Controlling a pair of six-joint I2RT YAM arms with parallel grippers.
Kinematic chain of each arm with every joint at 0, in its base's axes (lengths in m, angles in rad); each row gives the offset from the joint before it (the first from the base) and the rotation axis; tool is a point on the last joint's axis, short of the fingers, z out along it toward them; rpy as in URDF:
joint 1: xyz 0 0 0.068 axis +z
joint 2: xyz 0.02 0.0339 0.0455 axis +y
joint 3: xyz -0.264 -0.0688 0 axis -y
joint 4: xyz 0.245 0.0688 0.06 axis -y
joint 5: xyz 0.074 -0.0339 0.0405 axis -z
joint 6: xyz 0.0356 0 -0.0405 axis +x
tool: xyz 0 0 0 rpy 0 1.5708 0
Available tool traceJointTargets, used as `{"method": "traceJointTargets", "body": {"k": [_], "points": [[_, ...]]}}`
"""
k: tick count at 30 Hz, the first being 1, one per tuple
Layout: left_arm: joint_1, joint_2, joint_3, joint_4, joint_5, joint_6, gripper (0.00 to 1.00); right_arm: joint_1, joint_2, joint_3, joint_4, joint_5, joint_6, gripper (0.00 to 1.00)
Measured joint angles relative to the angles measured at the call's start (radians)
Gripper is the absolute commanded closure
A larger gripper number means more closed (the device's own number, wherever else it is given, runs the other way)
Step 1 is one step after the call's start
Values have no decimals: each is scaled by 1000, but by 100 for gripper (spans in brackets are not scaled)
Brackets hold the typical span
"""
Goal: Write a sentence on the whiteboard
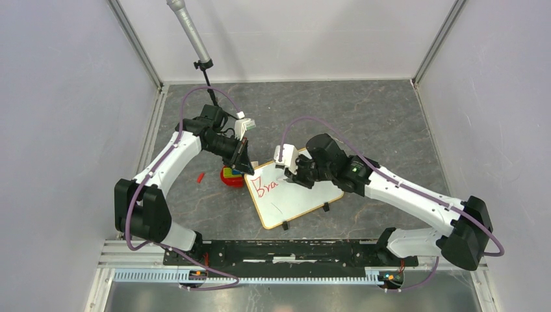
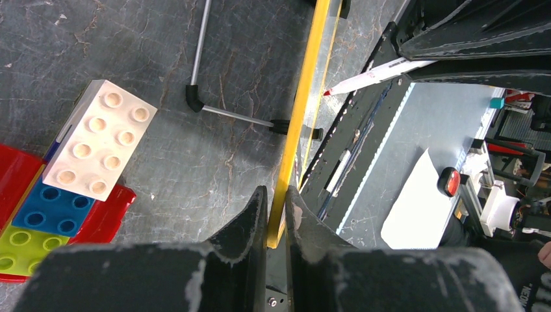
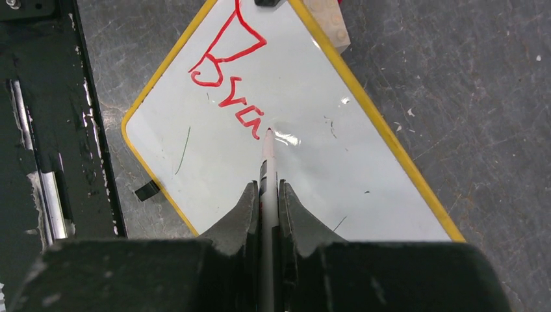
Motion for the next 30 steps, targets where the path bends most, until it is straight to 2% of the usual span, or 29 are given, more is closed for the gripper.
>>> {"method": "traceJointTargets", "body": {"k": [16,30], "points": [[0,-10,-9,3,0,0,97,0,10,14,25,16,1,100],[0,-12,-12,11,-3,0,98,0,-36,-106,55,4,6,100]]}}
